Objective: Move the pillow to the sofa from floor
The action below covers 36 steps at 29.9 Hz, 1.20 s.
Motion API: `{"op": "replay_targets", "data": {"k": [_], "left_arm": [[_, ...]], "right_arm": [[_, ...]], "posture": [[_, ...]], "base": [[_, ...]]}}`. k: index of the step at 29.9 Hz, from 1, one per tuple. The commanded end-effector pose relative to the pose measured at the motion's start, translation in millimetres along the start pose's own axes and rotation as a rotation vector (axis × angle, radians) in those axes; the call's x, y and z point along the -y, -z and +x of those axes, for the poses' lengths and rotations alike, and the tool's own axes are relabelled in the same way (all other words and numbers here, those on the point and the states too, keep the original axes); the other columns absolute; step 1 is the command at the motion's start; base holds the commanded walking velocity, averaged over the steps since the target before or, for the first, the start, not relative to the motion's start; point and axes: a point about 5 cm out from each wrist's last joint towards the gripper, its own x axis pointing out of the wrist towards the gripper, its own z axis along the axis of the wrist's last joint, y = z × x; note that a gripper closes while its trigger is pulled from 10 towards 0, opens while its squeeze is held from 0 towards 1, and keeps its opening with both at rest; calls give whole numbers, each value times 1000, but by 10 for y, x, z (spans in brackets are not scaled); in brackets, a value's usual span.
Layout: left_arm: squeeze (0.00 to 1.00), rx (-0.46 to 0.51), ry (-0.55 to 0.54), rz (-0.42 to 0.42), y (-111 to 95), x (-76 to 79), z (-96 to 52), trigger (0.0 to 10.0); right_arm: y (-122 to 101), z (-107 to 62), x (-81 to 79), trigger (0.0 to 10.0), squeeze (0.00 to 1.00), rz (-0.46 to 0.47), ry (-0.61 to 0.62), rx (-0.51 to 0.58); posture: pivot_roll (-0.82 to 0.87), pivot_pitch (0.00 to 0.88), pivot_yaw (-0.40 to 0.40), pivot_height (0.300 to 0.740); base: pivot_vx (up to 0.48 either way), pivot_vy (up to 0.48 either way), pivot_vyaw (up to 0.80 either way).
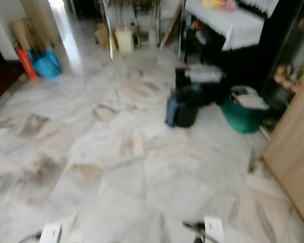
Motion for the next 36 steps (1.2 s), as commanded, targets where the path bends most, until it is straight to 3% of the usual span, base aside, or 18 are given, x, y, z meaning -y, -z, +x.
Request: {"op": "replay_targets", "data": {"k": [1,36], "left_arm": [[0,-67,63,215,-217,342,127,10000],[0,-78,59,244,-224,329,129,10000]], "right_arm": [[39,28,-401,10000,0,131,-53,18],[75,21,-382,10000,0,122,-21,12]], "posture": [[31,0,-9,740],[34,0,-3,740]], "base": [[-281,0,0],[-283,0,0]]}}
